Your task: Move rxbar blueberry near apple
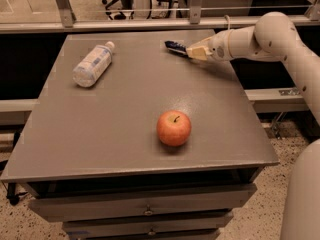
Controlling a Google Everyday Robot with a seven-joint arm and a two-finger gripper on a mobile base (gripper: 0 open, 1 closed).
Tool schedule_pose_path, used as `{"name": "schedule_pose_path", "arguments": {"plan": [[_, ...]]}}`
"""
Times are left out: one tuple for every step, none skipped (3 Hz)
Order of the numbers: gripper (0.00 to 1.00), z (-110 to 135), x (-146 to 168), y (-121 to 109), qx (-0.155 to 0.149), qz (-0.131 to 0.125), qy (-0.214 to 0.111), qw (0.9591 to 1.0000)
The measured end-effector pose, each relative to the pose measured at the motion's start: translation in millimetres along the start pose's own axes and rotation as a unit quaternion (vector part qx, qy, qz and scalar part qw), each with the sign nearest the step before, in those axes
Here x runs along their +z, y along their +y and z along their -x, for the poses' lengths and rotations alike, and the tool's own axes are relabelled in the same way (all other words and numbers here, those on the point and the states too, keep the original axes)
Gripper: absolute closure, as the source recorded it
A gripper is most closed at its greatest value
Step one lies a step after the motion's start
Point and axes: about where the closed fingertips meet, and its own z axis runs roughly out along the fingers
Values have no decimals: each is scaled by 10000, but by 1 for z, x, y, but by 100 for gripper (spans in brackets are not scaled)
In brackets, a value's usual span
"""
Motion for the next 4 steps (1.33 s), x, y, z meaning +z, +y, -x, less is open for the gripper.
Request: {"name": "schedule_pose_path", "arguments": {"plan": [[100, 23, -13, 4, -216, -5, -181, 9996], [100, 42, -30, 19, -387, 125, -367, 9985], [100, 43, -46, 47, -567, 399, -426, 9967], [100, 9, -59, 98, -677, 1011, -296, 9921]]}}
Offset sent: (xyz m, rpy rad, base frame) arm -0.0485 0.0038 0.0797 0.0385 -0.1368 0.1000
